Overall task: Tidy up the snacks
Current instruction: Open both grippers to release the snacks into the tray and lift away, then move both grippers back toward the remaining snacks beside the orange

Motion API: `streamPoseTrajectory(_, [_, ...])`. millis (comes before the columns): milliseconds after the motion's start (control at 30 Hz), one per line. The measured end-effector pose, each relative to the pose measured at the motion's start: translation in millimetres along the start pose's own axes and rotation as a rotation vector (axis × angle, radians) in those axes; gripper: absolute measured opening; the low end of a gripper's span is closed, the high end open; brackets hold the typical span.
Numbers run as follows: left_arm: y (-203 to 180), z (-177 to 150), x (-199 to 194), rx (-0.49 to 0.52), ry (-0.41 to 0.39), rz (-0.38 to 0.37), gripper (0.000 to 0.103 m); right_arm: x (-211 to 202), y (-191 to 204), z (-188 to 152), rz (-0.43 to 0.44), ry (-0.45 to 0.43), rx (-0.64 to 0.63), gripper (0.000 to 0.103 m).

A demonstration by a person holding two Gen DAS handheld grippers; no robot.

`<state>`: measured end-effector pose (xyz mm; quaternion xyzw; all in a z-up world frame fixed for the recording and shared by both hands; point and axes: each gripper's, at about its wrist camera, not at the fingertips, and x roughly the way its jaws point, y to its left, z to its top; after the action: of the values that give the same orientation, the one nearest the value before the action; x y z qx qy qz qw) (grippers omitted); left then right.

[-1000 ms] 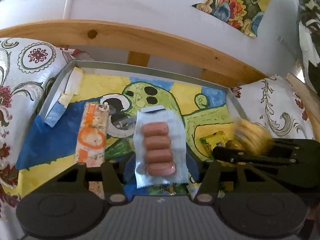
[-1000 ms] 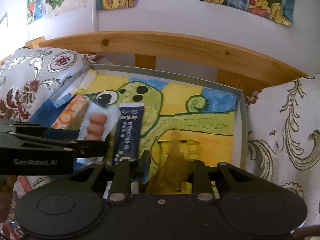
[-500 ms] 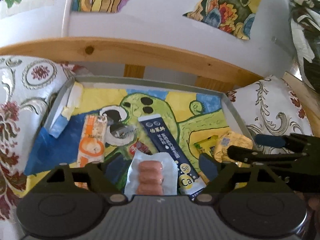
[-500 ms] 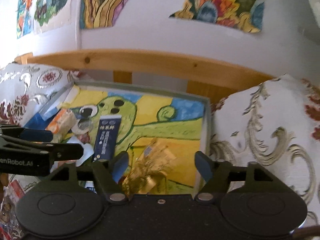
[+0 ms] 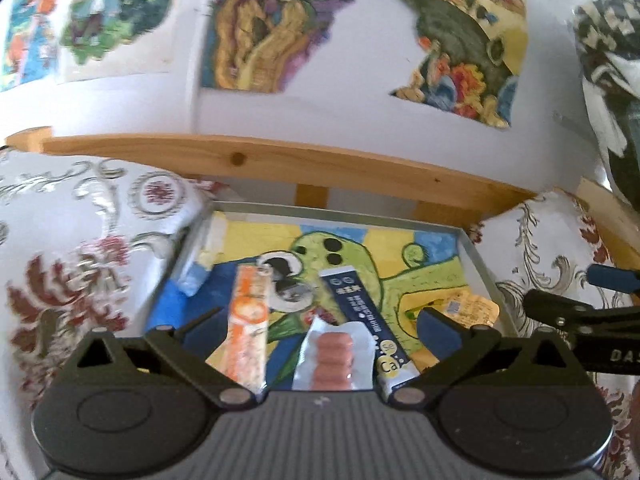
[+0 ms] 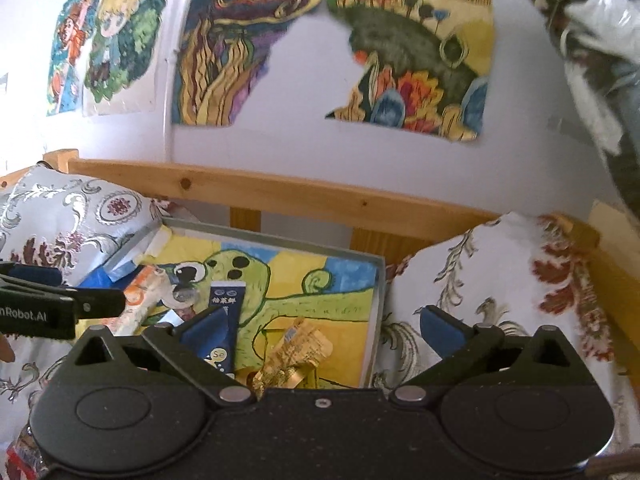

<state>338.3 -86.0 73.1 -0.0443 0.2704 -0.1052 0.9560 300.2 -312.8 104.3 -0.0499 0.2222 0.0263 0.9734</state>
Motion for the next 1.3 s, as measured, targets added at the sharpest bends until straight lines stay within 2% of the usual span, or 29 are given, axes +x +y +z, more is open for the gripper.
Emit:
streamPoseTrajectory(300, [11.2, -12.0, -55.1, -0.046, -0.049, 0.071, 0.103, -62.3, 10.3, -10.0, -0.005, -0.065, 0.024, 0.102])
streamPoseTrajectory(667, [5.7, -36.9, -118.0, -0.021, -0.057, 0.105, 0.103, -133.2, 30.8, -29.5, 0.022, -0.136, 0.044, 0.102])
streamPoseTrajectory(900, [7.6, -60.5, -149.7, -0.055, -0.06, 0.122, 0.103, -172.7, 42.8, -55.4, 0.004, -0.165, 0.026, 0.102])
streamPoseTrajectory(1300, [8.9, -111.6, -185.8, -0.02, -0.066, 0.158, 0.103, -214.7, 62.1, -105.5, -0.048, -0.165, 0.001, 0.102])
